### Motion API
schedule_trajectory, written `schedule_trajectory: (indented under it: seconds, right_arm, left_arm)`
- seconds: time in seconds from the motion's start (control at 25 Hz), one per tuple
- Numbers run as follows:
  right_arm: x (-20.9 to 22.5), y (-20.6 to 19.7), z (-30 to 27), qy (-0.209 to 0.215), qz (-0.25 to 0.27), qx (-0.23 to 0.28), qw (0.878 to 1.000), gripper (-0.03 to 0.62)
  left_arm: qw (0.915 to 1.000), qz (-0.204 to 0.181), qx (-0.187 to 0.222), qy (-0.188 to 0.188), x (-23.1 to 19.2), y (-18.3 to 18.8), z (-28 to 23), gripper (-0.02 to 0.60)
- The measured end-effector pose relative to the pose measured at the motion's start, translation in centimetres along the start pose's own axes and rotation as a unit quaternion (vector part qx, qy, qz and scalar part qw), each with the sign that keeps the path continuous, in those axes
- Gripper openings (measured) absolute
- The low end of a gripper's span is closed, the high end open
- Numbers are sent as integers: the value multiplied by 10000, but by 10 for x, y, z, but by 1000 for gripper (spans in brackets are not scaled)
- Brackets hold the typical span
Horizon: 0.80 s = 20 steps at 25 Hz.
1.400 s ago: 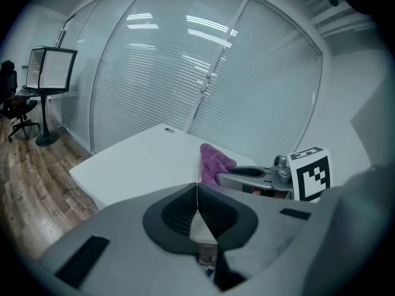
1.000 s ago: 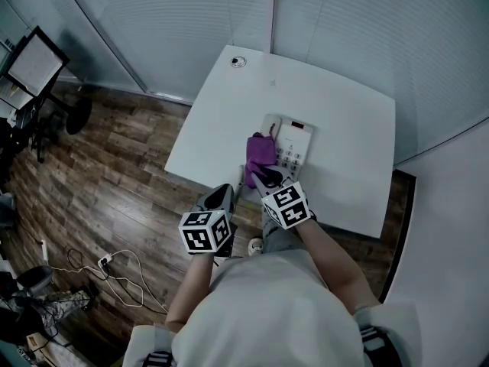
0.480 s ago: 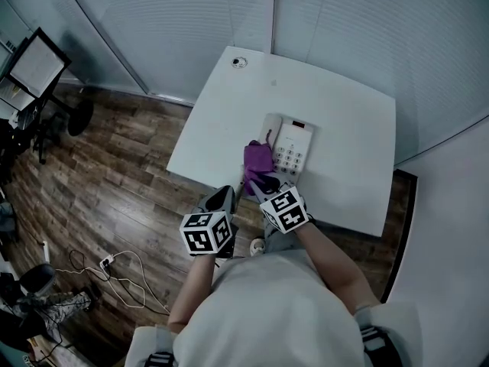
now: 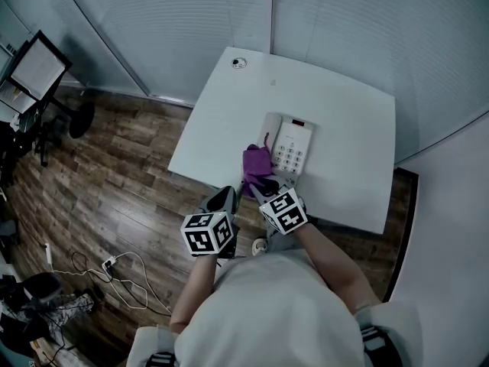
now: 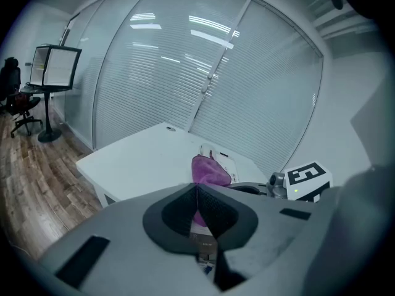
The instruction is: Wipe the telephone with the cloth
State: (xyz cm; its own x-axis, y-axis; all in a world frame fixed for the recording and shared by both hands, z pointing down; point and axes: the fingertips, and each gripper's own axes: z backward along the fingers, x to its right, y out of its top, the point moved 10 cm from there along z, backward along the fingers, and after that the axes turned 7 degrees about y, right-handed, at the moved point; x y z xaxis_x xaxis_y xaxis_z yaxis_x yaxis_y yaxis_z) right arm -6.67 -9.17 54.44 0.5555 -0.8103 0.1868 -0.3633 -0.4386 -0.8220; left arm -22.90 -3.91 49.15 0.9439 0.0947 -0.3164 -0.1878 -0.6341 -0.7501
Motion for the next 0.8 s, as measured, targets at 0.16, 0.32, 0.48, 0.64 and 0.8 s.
schedule_trajectory:
  seconds: [0.16, 0.32, 0.48, 0.64, 0.8]
  right_arm:
    - [-3, 0, 1, -34, -5, -10, 10000, 81]
    - [-5, 1, 4, -67, 28, -12, 10000, 81]
    - [-7, 0, 6, -79, 1, 34, 10000, 81]
    - [-12, 2, 15, -121, -48, 131, 9998, 81]
    - [-16, 5, 25, -172, -123, 281, 9994, 81]
  left_arm:
    - [10000, -20, -7, -11, 0, 0, 2, 21]
    - [10000, -44, -11, -45, 1, -1, 3, 21]
    - [9999, -74, -1, -72, 1, -1, 3, 21]
    - [9998, -124, -35, -125, 2, -2, 5, 21]
    - [9996, -180, -91, -189, 2, -3, 4, 21]
